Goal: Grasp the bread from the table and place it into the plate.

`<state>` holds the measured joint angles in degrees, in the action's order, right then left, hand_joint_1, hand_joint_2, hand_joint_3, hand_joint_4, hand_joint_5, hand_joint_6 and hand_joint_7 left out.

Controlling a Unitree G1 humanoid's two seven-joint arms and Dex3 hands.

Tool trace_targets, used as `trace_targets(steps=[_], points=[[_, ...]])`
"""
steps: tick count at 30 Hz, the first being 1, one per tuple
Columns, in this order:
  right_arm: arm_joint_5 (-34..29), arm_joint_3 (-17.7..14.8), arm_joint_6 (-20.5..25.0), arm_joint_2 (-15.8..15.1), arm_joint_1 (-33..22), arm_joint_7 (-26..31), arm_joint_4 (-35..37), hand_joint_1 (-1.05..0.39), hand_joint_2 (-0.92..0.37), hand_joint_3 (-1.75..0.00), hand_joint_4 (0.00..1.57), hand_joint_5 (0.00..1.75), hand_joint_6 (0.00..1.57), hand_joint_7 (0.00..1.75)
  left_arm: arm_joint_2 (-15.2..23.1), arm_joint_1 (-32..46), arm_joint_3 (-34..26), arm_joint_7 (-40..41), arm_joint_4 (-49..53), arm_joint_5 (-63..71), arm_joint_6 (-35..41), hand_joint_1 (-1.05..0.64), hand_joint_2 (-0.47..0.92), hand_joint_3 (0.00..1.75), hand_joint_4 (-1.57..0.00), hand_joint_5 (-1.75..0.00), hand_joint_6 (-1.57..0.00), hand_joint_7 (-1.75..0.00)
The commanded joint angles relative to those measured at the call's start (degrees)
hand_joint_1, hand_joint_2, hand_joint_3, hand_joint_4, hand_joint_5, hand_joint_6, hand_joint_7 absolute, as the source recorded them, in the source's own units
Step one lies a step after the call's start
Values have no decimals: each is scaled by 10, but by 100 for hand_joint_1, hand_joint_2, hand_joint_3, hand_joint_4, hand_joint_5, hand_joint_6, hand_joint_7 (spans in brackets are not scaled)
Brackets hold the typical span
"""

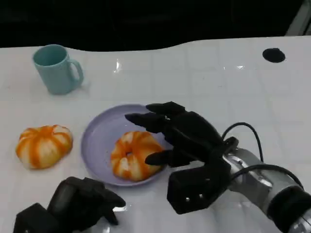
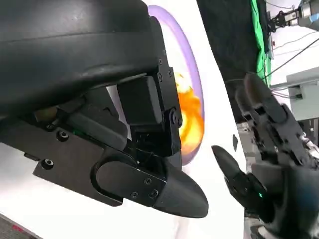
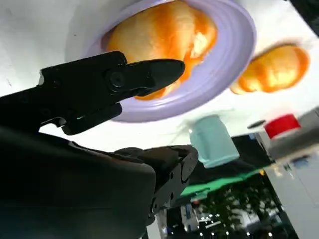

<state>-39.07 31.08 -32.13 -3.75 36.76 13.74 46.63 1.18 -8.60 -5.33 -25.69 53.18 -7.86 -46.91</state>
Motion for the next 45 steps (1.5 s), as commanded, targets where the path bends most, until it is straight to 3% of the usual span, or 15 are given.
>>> trace_targets(steps=[1, 9, 16, 19, 20, 23, 26, 30, 45], points=[[53, -36, -58, -20, -45, 7, -37, -57, -92, -16, 13, 45, 34, 4, 6, 8, 0, 7, -2, 4, 1, -105, 92, 9, -131, -100, -154, -32], [194, -99, -155, -31, -126, -70, -94, -46, -92, -15, 33, 64, 52, 12, 5, 7, 0, 8, -2, 6, 0, -105, 92, 10, -131, -100, -153, -32], [325, -133, -202, -26, -195, -157, -138, -37, -92, -16, 54, 103, 77, 30, 4, 7, 3, 11, -4, 7, 2, -105, 92, 11, -131, -100, -153, -32], [392, -142, -196, -22, -227, -205, -164, -31, -84, -37, 66, 132, 70, 88, 2, 6, 3, 11, -4, 5, 3, -105, 92, 11, -131, -100, -153, -32], [402, -146, -196, -22, -237, -215, -172, -29, -78, -50, 69, 138, 70, 99, 2, 6, 3, 10, -4, 4, 3, -105, 92, 11, -131, -100, -153, -32], [413, -161, -198, -23, -265, -232, -194, -22, -43, -117, 76, 156, 76, 124, 2, 7, 4, 12, -6, 7, 3, -105, 92, 10, -131, -100, -153, -32], [427, -173, -192, -23, -290, -250, -213, -20, -33, -139, 82, 163, 81, 131, 2, 8, 5, 14, -9, 8, 7, -105, 92, 10, -131, -100, -153, -32], [433, -190, -194, -26, -316, -266, -228, -25, -34, -137, 91, 172, 82, 137, 1, 9, 4, 14, -11, 7, 10, -105, 92, 10, -131, -100, -153, -32], [456, -231, -224, -26, -385, -302, -245, -26, -34, -145, 88, 175, 71, 159, 0, 11, 4, 10, -21, 1, 17, -105, 92, 8, -132, -99, -154, -31]])
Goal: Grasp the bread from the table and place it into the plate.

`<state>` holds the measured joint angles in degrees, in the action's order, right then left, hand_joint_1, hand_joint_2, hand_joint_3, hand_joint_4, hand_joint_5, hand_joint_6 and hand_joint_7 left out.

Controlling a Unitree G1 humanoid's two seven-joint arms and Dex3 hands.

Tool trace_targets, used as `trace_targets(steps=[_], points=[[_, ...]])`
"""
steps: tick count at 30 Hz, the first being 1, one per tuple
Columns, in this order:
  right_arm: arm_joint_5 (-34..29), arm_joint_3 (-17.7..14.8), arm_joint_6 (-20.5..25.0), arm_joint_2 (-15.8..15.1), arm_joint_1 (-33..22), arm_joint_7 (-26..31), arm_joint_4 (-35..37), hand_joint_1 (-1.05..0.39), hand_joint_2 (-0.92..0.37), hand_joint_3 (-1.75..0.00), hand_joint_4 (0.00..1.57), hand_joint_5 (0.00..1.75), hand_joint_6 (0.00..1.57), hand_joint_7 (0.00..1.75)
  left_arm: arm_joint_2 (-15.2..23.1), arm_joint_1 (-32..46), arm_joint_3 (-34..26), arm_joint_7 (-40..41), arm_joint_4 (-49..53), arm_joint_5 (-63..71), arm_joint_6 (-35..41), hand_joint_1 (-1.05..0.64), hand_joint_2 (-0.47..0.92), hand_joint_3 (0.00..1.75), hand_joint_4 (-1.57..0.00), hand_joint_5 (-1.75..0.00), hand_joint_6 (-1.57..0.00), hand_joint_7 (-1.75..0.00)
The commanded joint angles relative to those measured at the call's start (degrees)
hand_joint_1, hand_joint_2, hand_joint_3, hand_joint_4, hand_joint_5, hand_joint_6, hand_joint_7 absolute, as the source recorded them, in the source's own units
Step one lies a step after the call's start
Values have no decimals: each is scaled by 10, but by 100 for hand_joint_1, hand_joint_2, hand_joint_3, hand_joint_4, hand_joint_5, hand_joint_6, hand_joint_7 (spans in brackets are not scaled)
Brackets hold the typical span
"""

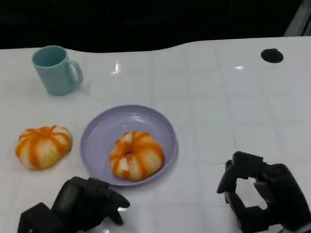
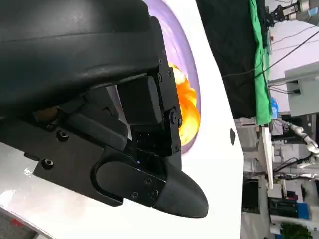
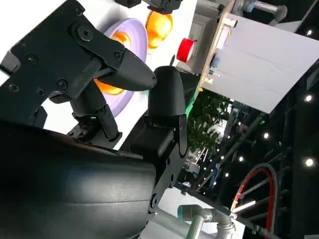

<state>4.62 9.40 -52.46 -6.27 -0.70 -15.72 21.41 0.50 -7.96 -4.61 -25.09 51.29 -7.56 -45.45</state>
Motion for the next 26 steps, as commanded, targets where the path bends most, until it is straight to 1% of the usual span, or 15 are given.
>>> trace_targets(steps=[1, 2, 5, 8, 14, 17, 20, 26], points=[[21, -16, -23, 1, -11, -9, 10, -26, -35, -145, 87, 175, 70, 159, 7, 5, -4, 3, -1, -3, 1, -105, 92, 8, -132, -99, -154, -31], [25, -17, -25, 3, -13, -11, 14, -26, -35, -145, 86, 175, 69, 160, 7, 5, -4, 2, 0, -3, -1, -105, 92, 8, -132, -99, -153, -31], [25, -27, -50, 10, -8, -13, 40, -27, -37, -144, 87, 175, 67, 163, 10, 5, -5, 1, 0, -4, 2, -105, 92, 9, -132, -99, -153, -31], [15, -33, -55, 12, -3, -11, 57, -29, -37, -143, 88, 175, 66, 166, 12, 4, -6, -4, 2, -8, 3, -105, 92, 9, -132, -99, -153, -31], [2, -41, -72, 20, 2, -7, 83, -25, -37, -143, 87, 175, 65, 167, 17, 5, -8, -4, 3, -6, 3, -105, 92, 8, -132, -98, -154, -31], [-6, -46, -76, 23, 5, -1, 92, -25, -36, -144, 86, 175, 65, 167, 19, 5, -9, -5, 4, -7, 0, -105, 92, 9, -132, -98, -154, -31], [-31, -54, -85, 21, 11, 12, 102, -26, -34, -148, 87, 175, 66, 167, 22, 5, -10, -8, 4, -9, -1, -105, 92, 9, -132, -98, -153, -31], [-45, -56, -95, 16, 17, 21, 116, -29, -30, -148, 88, 175, 69, 166, 20, 5, -13, -16, 5, -16, 0, -105, 92, 9, -132, -98, -153, -31]])
